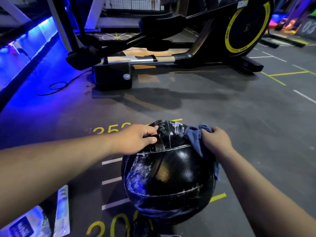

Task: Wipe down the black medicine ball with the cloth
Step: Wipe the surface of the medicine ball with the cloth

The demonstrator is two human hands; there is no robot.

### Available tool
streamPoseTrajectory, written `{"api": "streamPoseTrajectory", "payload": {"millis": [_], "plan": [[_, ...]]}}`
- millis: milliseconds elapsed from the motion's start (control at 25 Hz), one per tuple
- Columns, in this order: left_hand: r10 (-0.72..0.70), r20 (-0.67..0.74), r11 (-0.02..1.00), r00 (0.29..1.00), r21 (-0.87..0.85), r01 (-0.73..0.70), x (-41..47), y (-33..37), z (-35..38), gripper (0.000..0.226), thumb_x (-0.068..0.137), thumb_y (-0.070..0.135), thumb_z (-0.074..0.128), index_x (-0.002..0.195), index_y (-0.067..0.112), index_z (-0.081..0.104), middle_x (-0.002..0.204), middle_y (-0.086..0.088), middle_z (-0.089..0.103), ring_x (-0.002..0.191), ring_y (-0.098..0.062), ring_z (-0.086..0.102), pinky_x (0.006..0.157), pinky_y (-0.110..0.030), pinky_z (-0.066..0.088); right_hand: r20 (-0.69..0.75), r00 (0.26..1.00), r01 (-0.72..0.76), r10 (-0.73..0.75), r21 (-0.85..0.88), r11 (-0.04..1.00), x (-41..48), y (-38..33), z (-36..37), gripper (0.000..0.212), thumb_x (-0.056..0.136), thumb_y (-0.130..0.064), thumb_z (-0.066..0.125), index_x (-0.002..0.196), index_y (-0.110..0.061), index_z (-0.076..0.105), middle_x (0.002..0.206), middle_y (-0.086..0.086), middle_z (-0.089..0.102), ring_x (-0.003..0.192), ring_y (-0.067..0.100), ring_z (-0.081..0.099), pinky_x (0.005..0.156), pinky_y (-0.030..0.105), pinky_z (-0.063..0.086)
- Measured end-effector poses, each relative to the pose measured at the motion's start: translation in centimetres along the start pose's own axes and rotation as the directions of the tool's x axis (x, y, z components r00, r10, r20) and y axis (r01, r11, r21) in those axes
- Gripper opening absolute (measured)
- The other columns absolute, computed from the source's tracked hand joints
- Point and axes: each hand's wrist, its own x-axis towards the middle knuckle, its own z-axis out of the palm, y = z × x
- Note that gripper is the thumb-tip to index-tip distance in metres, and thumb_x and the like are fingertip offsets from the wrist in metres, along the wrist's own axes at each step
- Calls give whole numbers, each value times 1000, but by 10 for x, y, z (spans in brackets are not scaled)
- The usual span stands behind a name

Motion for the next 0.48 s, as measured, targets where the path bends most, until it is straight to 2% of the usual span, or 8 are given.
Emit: {"api": "streamPoseTrajectory", "payload": {"millis": [80,160,200,280,360,400,440,480], "plan": [[-24,-90,991,996,129,35,-8,0,0,6,94,40,54,88,38,56,141,34,43,126,-7,51,106,-34,39,-134,989,62,-60,12,998,-17,-12,18,20,82,-30,51,83,-11,57,99,17,66,89,36,58,73,36,41],[-77,-167,982,983,159,104,-14,-1,-6,10,93,38,56,88,29,57,126,27,60,109,-11,58,95,-30,44,-216,943,263,-252,24,965,-42,-30,30,17,78,-31,55,88,-18,61,99,9,66,93,35,58,77,36,43],[-102,-177,979,979,156,130,-18,0,-8,12,93,37,57,87,27,57,109,22,66,100,-14,59,89,-30,45,-218,893,403,-394,-4,915,-55,-39,31,19,76,-32,58,90,-21,63,98,5,66,92,32,58,78,35,44],[-110,-158,973,981,182,139,-27,4,-9,5,92,38,56,92,33,56,82,11,62,86,-17,56,79,-31,46,-111,685,704,-720,-153,694,-80,-56,34,25,71,-36,60,91,-22,65,92,1,66,86,27,57,78,34,43],[-71,-117,968,991,230,97,-36,12,-8,5,91,39,55,91,45,56,78,10,60,83,-17,57,75,-33,48,71,475,868,-877,-204,453,-91,-64,41,32,70,-40,58,93,-19,65,90,0,64,86,26,54,78,35,42],[-55,-103,962,993,260,80,-40,15,-8,4,91,39,54,93,41,57,74,10,59,82,-19,57,75,-34,49,116,452,887,-885,-167,431,-86,-69,43,33,71,-40,59,95,-18,64,91,0,64,86,26,55,78,37,43],[-39,-100,954,994,292,67,-42,15,-8,7,92,38,53,94,33,58,71,8,57,81,-21,55,74,-34,48,128,489,872,-863,-107,478,-75,-71,45,31,72,-37,61,97,-18,64,91,1,65,86,27,57,78,39,46],[-34,-86,949,996,309,59,-46,14,-8,12,93,37,53,95,26,57,71,4,56,80,-23,55,74,-35,48,125,564,825,-816,-39,564,-62,-71,45,28,73,-34,62,96,-17,65,91,3,66,85,29,60,78,41,48]]}}
